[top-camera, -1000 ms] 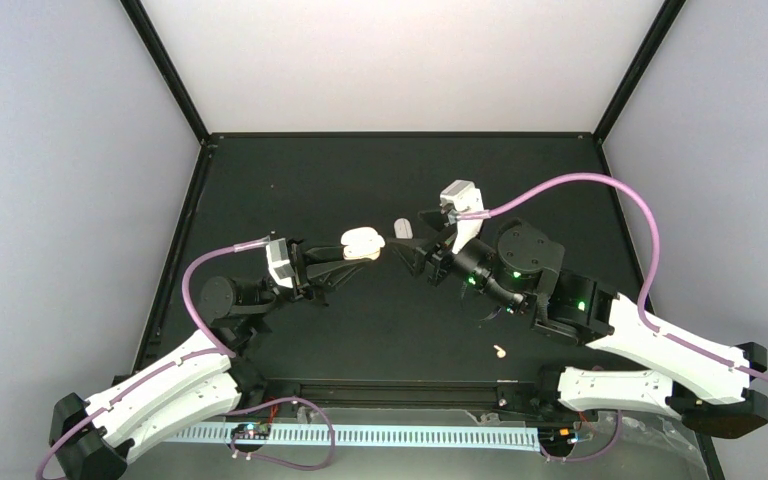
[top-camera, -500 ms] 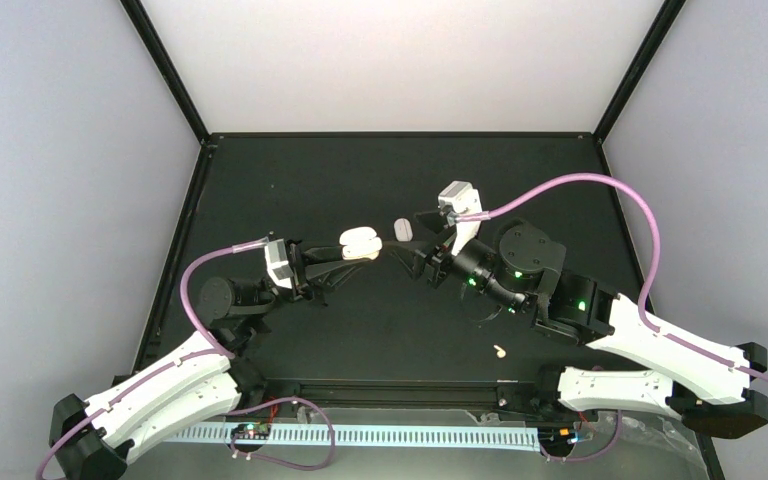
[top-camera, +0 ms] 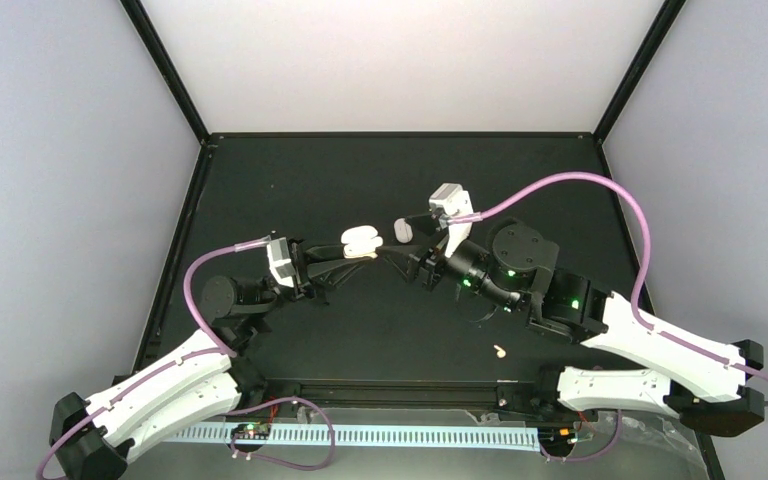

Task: Insert the wireless bluetooth earbuds into the charging case
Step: Adjust the earbud with the charging case.

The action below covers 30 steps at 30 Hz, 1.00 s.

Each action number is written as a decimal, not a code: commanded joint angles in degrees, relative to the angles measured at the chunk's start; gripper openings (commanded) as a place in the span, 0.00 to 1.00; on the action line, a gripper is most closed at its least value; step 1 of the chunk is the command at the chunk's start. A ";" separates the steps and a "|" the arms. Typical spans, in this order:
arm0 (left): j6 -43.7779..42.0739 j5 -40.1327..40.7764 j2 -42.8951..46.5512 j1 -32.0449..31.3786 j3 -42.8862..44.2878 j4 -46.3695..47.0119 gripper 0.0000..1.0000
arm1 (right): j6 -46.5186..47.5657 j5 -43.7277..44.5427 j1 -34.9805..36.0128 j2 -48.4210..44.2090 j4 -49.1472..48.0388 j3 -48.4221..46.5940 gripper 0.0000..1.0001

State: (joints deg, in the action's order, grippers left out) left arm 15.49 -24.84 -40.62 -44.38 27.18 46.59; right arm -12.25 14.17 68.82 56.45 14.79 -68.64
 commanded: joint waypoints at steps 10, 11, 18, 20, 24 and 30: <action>-0.91 0.35 0.48 -0.62 0.21 1.52 0.01 | 2.85 -1.24 0.27 -2.64 -4.37 0.61 0.75; -0.97 0.52 0.66 -0.62 0.12 1.41 0.01 | 2.92 -0.75 0.27 -3.27 -4.51 0.88 0.76; -0.88 0.35 1.66 -0.62 -0.20 1.31 0.02 | 1.54 6.50 -0.20 -3.30 -1.23 1.06 0.77; -0.73 0.19 1.85 -0.62 -0.11 1.40 0.02 | 0.64 7.02 -0.47 -2.34 -0.39 0.76 0.77; -0.64 -0.26 2.12 -0.62 -0.02 1.46 0.02 | 0.22 6.06 -0.53 -1.27 -0.05 0.01 0.77; -0.28 -0.62 1.71 -0.62 -0.02 1.88 0.02 | 0.13 3.47 -0.53 -0.49 -0.53 -0.70 0.77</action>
State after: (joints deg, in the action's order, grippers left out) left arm 15.40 -24.80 -39.05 -44.71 26.72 46.41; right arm -11.49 18.74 68.42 56.12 14.70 -67.90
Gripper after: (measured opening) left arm 0.180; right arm 0.773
